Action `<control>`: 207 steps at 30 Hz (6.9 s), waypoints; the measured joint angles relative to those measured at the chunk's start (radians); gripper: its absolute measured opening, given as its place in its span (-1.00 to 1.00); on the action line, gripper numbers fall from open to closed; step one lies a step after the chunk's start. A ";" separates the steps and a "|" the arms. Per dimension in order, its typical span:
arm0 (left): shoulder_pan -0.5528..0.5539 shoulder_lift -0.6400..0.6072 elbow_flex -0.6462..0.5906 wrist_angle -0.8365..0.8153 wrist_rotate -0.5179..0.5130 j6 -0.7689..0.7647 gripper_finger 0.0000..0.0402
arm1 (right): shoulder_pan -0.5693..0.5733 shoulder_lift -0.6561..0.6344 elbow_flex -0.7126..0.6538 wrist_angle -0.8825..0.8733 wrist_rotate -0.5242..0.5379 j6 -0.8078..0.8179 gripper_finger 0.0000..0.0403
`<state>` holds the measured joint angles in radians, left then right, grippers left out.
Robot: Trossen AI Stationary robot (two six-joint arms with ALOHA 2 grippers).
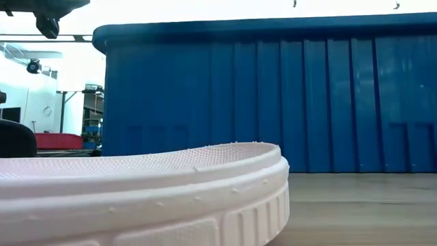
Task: Pick and place slides into bin
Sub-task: Put the top pink slide into the blue bin, then put the pink slide into the blue bin
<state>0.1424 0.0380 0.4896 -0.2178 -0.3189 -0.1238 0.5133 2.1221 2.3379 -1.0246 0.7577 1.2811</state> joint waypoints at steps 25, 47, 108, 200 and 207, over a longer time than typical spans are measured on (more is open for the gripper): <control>0.000 -0.001 0.020 0.001 0.001 -0.001 -1.00 | -0.102 -0.388 -0.002 -0.353 -0.026 -0.254 -0.94; 0.000 0.000 0.021 0.001 0.000 0.000 -1.00 | -0.370 -0.539 -0.003 -0.547 -0.232 -0.544 -0.94; 0.000 0.001 0.014 0.079 -0.112 0.001 -1.00 | -1.245 -0.759 -1.234 -0.147 -1.260 -1.605 -0.94; 0.000 0.012 0.011 0.073 -0.222 0.008 -1.00 | -0.154 -0.678 -0.835 0.559 -0.259 -0.367 -0.25; 0.000 0.012 0.011 0.073 -0.215 0.009 -1.00 | -0.132 -0.500 -0.837 0.801 -0.294 -0.298 0.10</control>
<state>0.1425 0.0498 0.5003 -0.1448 -0.5335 -0.1147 0.3810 1.6220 1.5013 -0.2236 0.4637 0.9833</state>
